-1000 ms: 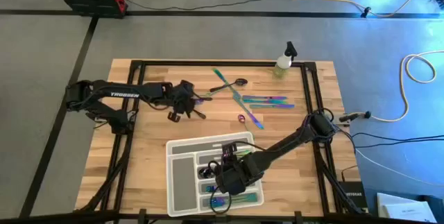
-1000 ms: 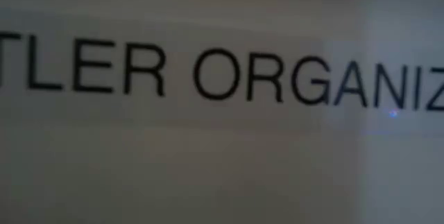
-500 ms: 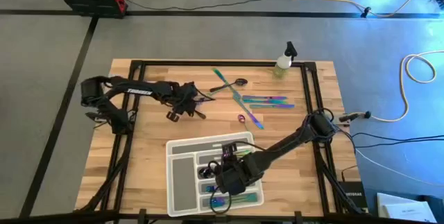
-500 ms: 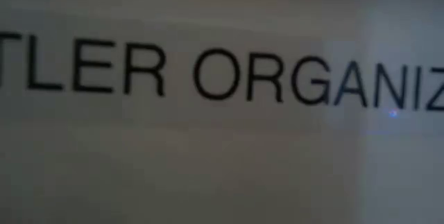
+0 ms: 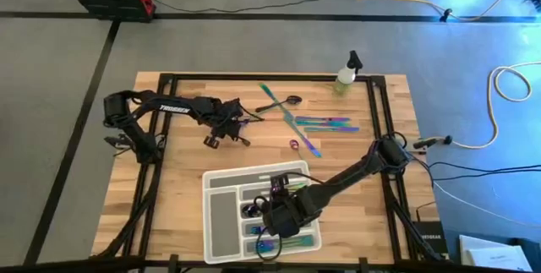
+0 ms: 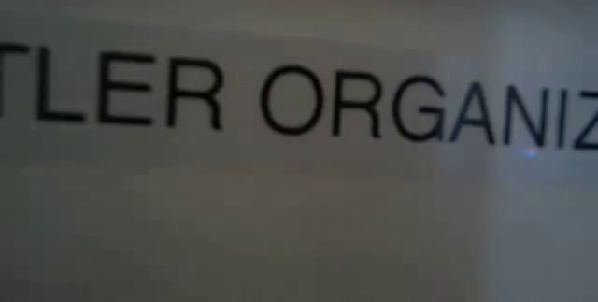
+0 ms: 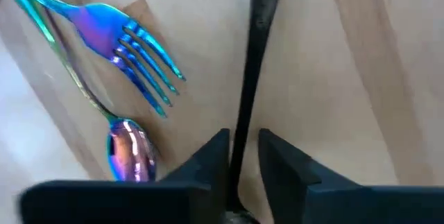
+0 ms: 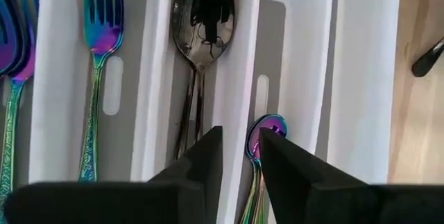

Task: Sort silverware
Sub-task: Put the black spoon into the white silverware tray

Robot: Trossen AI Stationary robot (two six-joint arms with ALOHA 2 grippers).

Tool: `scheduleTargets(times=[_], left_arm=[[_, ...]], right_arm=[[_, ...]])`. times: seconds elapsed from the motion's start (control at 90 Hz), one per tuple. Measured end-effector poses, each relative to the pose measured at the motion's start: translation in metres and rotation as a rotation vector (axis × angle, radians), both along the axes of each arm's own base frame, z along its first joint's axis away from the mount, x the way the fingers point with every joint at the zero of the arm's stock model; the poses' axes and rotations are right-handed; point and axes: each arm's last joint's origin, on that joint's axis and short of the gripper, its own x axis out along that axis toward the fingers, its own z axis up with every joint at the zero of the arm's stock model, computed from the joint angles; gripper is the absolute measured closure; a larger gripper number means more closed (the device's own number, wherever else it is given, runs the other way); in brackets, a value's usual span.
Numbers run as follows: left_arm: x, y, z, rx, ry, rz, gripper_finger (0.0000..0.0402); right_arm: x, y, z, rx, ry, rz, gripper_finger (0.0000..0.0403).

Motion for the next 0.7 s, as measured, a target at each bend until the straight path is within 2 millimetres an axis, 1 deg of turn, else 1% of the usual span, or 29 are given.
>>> scheduleTargets(times=[0.078, 0.189, 0.244, 0.356, 0.489, 0.589, 0.644, 0.7], left_arm=[[0.004, -0.003, 0.005, -0.008, 0.005, 0.028, 0.0389], [0.015, -0.007, 0.014, 0.005, -0.061, 0.118, 0.0393], [0.019, -0.012, 0.018, -0.015, -0.087, 0.173, 0.0393], [0.022, -0.024, 0.024, -0.061, -0.07, 0.266, 0.0397], [0.023, -0.036, 0.036, -0.097, -0.079, 0.398, 0.0398], [0.023, -0.049, 0.047, -0.198, -0.13, 0.42, 0.0399], [0.023, -0.056, 0.055, -0.268, -0.169, 0.417, 0.0399], [0.024, -0.063, 0.063, -0.35, -0.215, 0.405, 0.0399]], right_arm=[[0.0, 0.0, 0.0, 0.0, 0.0, 0.001, 0.0325], [0.0, -0.001, 0.001, -0.024, -0.012, -0.007, 0.0325], [-0.001, -0.003, 0.001, -0.086, -0.04, -0.051, 0.0325], [-0.01, -0.004, 0.003, -0.258, -0.074, -0.12, 0.0325], [-0.023, 0.002, 0.006, -0.437, -0.13, -0.141, 0.0325], [-0.03, 0.009, 0.008, -0.537, -0.187, -0.134, 0.0325], [-0.031, 0.012, 0.009, -0.556, -0.204, -0.129, 0.0325], [-0.033, 0.013, 0.009, -0.567, -0.183, -0.105, 0.0325]])
